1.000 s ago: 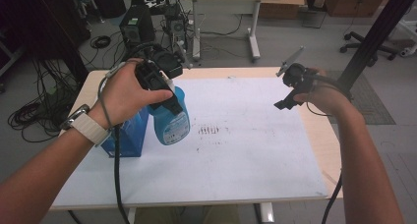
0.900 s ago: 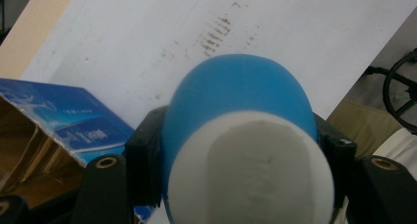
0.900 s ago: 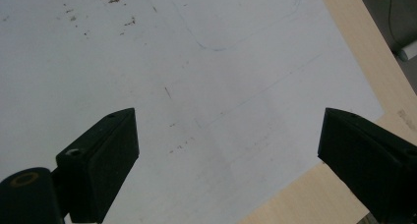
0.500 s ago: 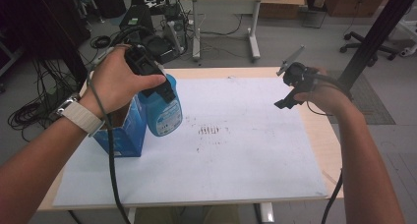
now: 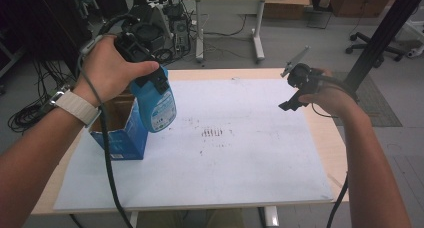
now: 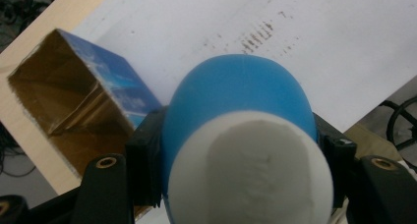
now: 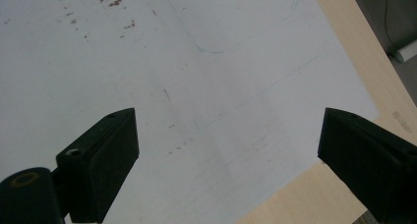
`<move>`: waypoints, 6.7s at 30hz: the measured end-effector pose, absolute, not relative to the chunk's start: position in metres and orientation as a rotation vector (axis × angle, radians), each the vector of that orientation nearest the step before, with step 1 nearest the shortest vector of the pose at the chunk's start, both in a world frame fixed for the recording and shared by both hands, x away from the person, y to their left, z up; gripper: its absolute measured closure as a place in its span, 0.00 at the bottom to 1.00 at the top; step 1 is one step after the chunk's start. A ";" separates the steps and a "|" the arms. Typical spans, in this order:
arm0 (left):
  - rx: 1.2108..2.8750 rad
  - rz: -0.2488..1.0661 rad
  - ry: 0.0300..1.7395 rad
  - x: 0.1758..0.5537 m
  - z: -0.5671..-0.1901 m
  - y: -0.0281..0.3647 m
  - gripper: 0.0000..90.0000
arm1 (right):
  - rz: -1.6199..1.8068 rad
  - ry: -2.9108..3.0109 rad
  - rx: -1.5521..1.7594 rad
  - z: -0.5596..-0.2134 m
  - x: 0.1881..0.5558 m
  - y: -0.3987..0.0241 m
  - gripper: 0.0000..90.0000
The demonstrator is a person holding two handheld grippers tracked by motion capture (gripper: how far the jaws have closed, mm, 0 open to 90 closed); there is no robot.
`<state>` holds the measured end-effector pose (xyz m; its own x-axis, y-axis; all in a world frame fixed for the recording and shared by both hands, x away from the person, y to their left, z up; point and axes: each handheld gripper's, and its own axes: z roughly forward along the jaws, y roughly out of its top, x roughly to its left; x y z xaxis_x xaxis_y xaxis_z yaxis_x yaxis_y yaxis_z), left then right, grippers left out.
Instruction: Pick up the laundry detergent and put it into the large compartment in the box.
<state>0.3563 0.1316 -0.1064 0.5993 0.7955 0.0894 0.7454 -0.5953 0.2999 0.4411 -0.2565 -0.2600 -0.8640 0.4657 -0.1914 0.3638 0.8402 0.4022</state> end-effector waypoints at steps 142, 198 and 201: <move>2.297 0.345 1.870 0.423 -0.248 0.254 0.41 | 0.491 2.766 0.641 -0.276 0.453 -0.253 0.09; 2.304 0.279 1.861 0.427 -0.285 0.267 0.38 | 0.489 2.785 0.650 -0.287 0.454 -0.250 0.09; 2.296 0.289 1.857 0.428 -0.285 0.268 0.36 | 0.492 2.785 0.654 -0.287 0.454 -0.250 0.09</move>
